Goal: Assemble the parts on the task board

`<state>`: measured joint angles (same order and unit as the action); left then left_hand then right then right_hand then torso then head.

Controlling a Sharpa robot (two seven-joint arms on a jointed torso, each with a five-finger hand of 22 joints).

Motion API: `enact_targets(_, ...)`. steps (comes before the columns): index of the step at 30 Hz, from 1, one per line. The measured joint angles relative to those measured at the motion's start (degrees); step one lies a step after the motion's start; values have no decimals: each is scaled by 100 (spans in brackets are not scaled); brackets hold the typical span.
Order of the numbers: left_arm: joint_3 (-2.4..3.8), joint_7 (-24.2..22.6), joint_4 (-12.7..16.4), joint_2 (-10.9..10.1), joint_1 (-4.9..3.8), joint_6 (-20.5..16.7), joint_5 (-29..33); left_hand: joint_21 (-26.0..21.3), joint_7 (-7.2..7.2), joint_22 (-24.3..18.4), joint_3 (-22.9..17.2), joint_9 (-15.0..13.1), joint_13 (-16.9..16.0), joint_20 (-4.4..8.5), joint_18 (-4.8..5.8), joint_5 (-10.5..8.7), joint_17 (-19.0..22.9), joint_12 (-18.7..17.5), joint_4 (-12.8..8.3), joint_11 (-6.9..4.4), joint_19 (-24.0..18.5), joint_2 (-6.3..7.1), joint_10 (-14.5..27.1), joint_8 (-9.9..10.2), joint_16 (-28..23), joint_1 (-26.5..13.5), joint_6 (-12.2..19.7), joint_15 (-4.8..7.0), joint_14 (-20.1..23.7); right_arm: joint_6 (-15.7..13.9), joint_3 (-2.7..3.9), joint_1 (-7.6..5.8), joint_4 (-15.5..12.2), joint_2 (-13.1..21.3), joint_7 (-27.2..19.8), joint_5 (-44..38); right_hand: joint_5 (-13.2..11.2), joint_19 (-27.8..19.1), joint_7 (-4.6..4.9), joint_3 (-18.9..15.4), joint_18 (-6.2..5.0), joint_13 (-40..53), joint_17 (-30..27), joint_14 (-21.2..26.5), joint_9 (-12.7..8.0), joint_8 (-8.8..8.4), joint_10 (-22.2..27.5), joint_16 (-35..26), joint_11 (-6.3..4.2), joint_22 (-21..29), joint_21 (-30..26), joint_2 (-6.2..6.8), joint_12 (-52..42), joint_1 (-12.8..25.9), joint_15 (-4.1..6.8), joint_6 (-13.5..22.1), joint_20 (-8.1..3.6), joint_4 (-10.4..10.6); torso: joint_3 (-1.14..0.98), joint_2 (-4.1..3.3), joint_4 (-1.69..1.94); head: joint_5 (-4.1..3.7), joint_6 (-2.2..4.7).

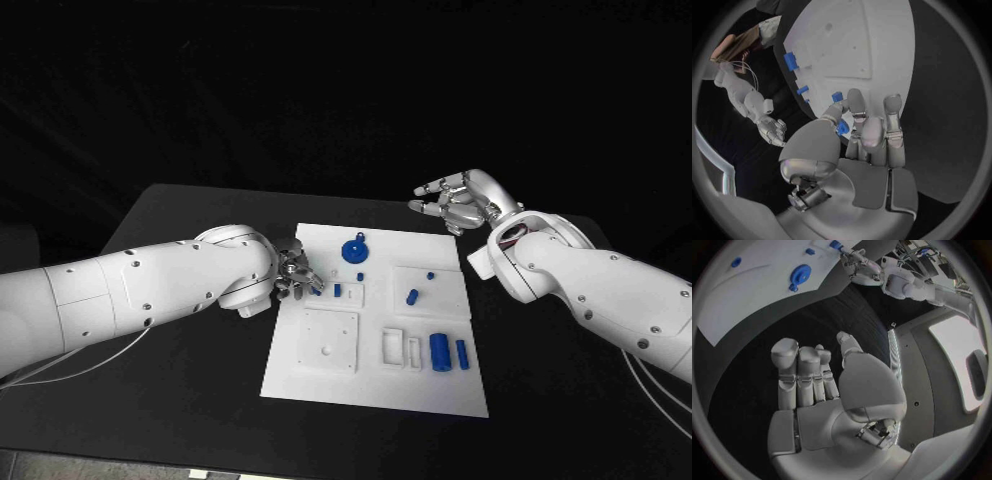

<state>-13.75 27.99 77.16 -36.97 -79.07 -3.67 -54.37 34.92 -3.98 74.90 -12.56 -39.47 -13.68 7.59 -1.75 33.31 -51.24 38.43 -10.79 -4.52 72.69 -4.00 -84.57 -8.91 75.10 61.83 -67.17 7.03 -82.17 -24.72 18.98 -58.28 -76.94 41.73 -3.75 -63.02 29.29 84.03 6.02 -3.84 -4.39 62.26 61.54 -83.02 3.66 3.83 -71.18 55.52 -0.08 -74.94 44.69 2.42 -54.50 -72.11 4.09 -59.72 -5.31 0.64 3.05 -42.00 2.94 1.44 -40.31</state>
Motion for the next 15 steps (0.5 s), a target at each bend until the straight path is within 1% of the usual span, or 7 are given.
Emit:
enact_targets(8, 3, 8, 2, 0, 2, 50, -11, 0, -10, 0, 0, -236, 5, 0, 0, -56, 4, 0, 0, 7, 0, -17, -7, 29, 0, -25, -9, -1, -1, 2, 0, 2, 0, 3, -1, 0, 0, 0, 0, 0, 0, 0, 0, 0, 0, 0, 0, 0, 0, 0, 0, 0, 0, 0, 0, 0, 0, 0, -2, -1, -1, -7, 1)
enact_targets(12, 5, 12, 3, 0, 2, 79, -23, 0, -11, 4, 0, -282, 6, 0, 0, -56, 11, 0, 0, 7, 0, -17, -7, 33, 0, -24, -11, -1, -1, 2, 0, 3, 0, 5, -1, 0, 0, 0, 0, 0, 0, 0, 0, 0, 0, 0, 0, 0, 0, 1, 0, 0, 0, 0, 0, 0, 0, 0, -2, -1, 2, -8, 1)
enact_targets(15, 7, 15, 6, 1, 0, 99, -38, 0, -15, 4, 0, -284, 5, 0, 0, -99, 15, 0, -1, 7, 0, -17, -7, 40, 0, -23, -14, -1, -1, 3, 0, 4, 1, 5, -1, 1, 0, 0, 0, 0, 0, 0, 0, 0, 0, 0, 0, 0, 0, 1, 0, 0, 0, 0, 0, 0, 0, 0, -2, -3, 3, -9, -3)
